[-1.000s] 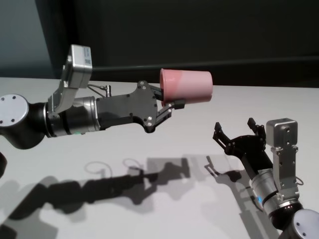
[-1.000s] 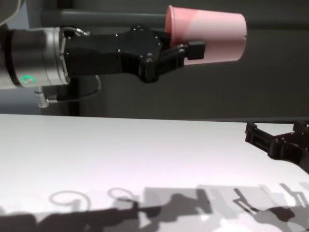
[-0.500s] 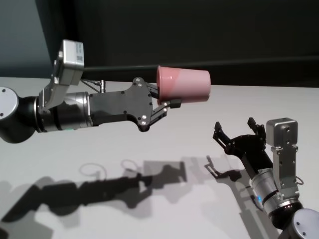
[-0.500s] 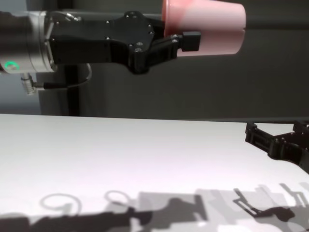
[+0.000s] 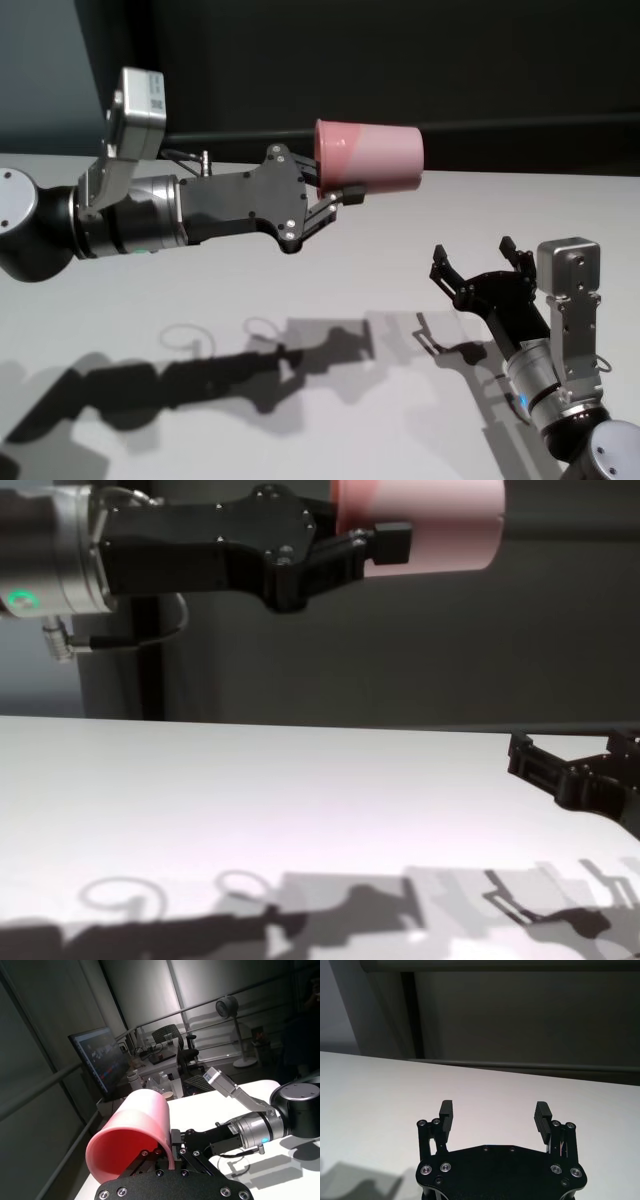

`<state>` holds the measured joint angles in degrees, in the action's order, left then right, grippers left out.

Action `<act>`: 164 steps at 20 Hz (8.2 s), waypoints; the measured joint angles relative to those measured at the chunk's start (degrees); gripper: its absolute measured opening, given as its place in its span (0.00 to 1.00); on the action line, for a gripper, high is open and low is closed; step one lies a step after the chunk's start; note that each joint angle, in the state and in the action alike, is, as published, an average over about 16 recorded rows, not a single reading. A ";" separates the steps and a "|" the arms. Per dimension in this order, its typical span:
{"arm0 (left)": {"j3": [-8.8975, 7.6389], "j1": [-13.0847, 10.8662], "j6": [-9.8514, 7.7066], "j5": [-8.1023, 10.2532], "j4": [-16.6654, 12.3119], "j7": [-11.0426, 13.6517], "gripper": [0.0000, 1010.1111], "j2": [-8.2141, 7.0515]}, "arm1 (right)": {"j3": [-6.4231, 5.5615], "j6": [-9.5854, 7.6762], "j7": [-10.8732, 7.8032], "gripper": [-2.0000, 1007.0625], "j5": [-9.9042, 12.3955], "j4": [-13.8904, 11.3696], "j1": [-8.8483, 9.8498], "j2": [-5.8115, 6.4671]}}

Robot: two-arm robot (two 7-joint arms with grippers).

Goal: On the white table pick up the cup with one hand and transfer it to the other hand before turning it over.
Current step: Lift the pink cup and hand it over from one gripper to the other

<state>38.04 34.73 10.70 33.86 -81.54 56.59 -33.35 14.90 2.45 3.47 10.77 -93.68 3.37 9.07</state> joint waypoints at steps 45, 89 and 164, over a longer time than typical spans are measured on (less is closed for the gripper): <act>0.03 -0.03 0.23 0.06 0.19 -0.09 0.04 0.16 | -6.28 1.09 -9.58 0.99 14.53 -1.51 1.50 -6.87; 0.03 -0.03 0.21 0.06 0.20 -0.09 0.04 0.15 | -4.94 1.18 -23.78 0.99 35.71 -1.27 -0.88 -6.99; 0.03 -0.02 0.21 0.06 0.20 -0.09 0.04 0.15 | -1.41 -13.18 -39.03 0.99 74.08 4.83 -3.41 -7.84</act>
<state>38.07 34.71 10.91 33.93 -81.34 56.50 -33.20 13.49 -10.73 -35.56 84.85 -88.85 -0.05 1.23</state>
